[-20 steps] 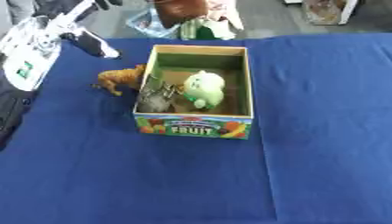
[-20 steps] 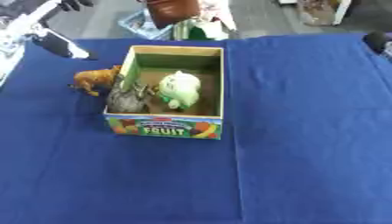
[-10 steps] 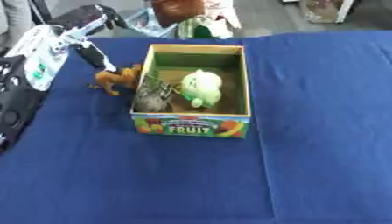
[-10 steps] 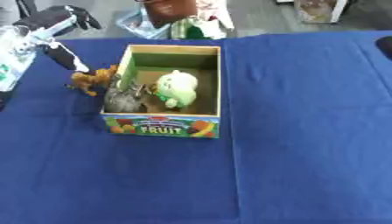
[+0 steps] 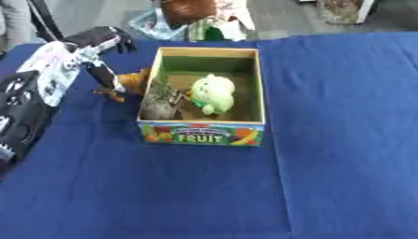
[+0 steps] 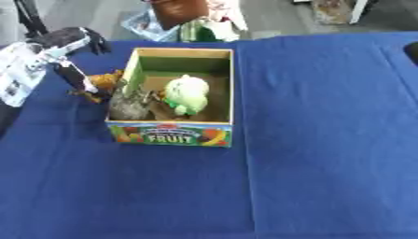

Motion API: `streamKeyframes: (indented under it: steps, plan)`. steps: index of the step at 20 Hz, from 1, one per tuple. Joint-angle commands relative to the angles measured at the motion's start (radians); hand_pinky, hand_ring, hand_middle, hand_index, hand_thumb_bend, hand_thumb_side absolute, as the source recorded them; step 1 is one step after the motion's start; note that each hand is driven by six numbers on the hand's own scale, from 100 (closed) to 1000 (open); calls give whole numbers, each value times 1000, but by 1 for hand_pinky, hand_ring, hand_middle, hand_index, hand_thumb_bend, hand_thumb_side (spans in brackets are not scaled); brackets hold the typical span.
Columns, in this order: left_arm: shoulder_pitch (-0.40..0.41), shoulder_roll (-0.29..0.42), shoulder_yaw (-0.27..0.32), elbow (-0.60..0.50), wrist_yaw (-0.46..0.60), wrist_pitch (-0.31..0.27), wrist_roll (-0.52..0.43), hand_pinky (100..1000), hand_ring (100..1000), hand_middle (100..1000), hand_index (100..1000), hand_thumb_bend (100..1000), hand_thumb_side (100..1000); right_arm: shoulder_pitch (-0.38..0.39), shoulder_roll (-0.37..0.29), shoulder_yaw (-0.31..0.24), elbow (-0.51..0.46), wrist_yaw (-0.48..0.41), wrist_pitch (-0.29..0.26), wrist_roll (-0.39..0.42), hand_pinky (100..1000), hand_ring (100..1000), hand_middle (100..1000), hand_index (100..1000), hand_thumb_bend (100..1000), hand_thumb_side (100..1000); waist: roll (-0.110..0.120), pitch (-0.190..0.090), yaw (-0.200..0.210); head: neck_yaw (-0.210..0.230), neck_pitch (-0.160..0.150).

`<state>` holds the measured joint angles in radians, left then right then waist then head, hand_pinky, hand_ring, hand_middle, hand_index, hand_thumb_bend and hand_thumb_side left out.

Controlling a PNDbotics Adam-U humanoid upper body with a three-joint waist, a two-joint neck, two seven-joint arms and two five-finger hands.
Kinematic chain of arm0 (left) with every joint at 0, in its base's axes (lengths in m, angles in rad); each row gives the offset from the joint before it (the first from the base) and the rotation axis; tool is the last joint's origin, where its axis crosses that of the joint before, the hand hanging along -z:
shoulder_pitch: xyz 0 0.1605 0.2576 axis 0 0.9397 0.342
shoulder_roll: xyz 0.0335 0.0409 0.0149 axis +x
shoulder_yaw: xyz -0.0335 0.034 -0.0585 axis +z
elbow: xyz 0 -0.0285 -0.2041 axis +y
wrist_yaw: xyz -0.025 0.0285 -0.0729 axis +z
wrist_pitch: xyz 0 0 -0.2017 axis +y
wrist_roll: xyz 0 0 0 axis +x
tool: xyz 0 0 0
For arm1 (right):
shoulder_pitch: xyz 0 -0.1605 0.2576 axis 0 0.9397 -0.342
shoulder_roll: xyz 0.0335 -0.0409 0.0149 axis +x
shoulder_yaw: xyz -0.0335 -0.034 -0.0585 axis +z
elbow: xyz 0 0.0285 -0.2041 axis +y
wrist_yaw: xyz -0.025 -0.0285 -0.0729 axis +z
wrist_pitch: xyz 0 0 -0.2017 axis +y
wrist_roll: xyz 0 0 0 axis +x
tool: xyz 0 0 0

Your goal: Pick up objects on the table and place them in the box.

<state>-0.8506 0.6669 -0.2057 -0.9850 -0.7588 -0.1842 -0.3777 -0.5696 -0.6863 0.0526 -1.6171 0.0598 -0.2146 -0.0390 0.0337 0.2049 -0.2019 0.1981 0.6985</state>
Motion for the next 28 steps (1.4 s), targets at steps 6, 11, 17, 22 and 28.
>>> streamKeyframes:
  steps: [6, 11, 17, 22, 28]
  plan:
    - [-24, 7, 16, 21, -10, -6, -51, 724, 663, 653, 769, 795, 100, -7, -22, -10, -14, -7, 3, 6, 595, 707, 733, 862, 563, 276, -2, -20, -1, 0, 9]
    - [-20, -18, 11, 54, -57, 10, -32, 680, 600, 583, 729, 805, 100, -4, -16, -5, -11, -6, 4, 11, 592, 704, 731, 862, 562, 276, -3, -18, -7, 1, 7]
    - [-18, -18, 22, 60, -100, 40, 34, 594, 493, 471, 647, 758, 120, 1, -13, -6, -8, -7, 6, 10, 591, 704, 731, 855, 560, 277, -2, -17, -6, -1, 6]
    - [-15, -12, 31, 55, -130, 79, 78, 542, 424, 382, 582, 653, 147, 2, -12, -5, -6, -7, 7, 10, 591, 703, 730, 853, 558, 277, -2, -18, -3, -2, 5]
    - [-8, -5, 45, 51, -153, 103, 97, 498, 364, 315, 523, 619, 147, -7, -2, -3, 5, -4, 12, 12, 590, 702, 729, 852, 556, 277, -4, -20, 1, -5, 6]
